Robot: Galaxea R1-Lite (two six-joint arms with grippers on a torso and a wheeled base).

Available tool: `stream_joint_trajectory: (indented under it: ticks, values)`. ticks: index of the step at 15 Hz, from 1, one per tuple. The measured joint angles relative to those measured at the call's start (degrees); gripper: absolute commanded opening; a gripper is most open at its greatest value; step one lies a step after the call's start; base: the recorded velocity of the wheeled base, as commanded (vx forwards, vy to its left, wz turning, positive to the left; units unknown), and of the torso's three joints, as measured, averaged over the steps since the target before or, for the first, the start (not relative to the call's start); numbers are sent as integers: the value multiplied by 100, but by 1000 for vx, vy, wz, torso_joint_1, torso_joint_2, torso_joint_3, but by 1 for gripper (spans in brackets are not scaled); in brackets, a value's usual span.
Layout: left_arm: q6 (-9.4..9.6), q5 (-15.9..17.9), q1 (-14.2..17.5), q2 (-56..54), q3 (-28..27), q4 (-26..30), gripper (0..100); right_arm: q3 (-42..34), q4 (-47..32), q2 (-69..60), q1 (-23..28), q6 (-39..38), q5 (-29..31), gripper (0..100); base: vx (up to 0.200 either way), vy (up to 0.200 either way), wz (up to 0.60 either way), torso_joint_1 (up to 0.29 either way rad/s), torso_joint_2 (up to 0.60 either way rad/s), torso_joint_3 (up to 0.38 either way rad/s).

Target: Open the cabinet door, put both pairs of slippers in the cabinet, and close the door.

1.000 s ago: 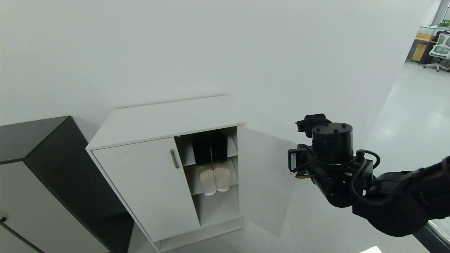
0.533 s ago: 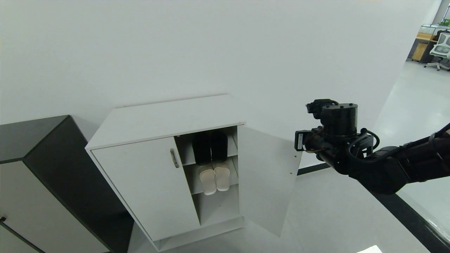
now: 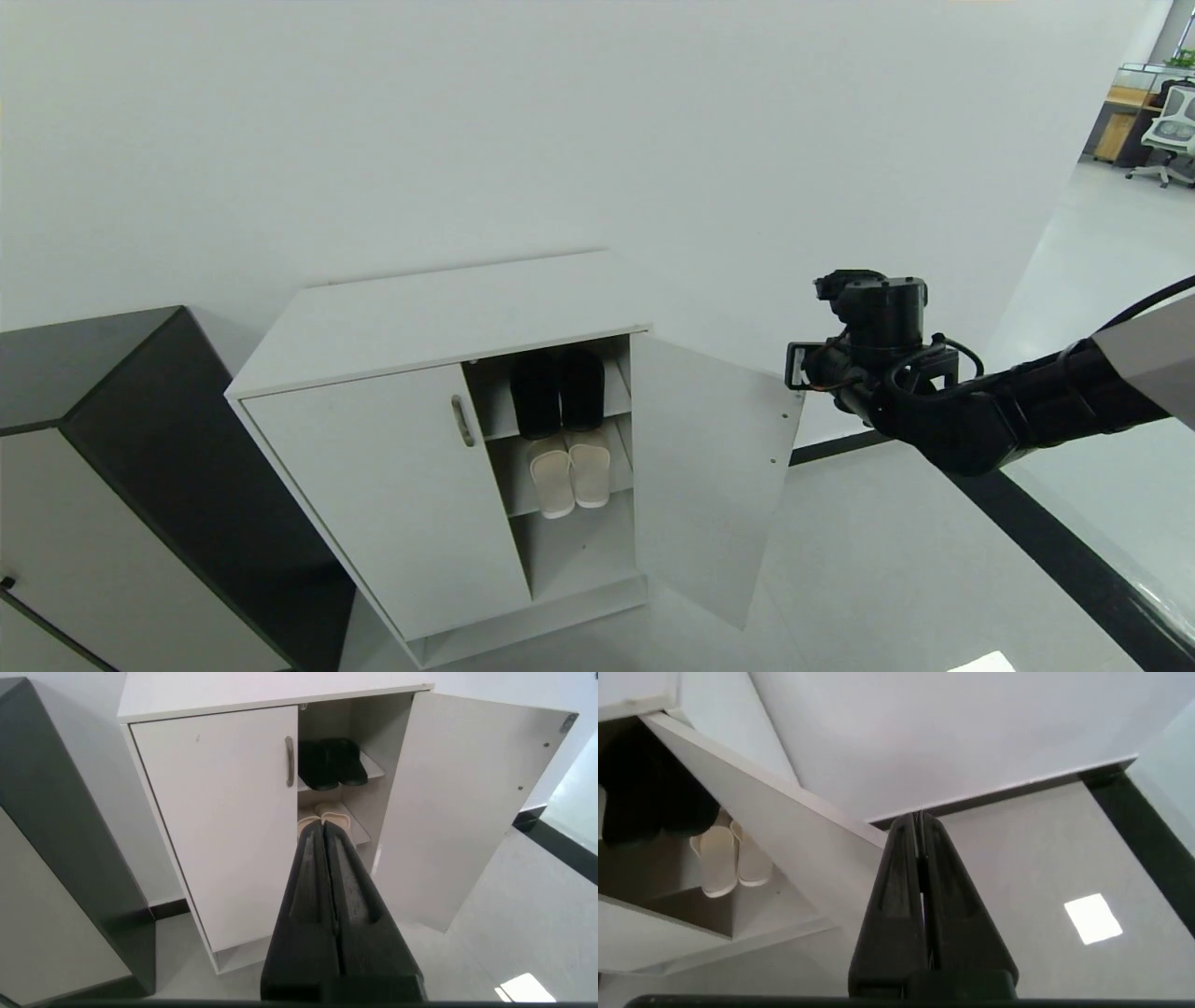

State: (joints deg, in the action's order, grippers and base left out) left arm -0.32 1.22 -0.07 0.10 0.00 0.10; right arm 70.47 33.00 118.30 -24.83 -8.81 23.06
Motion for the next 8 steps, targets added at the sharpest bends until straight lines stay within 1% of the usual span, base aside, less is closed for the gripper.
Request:
stream_joint_trajectory:
  ticks: [2,8]
  values:
    - [5,-7,0,0,0,0,0,193,-189,80,102,-222,-257,0,0,0,0,0,0,0]
    - [0,-7,0,0,0,0,0,406,-155,406,262,-254,-288,0,0,0,0,0,0,0]
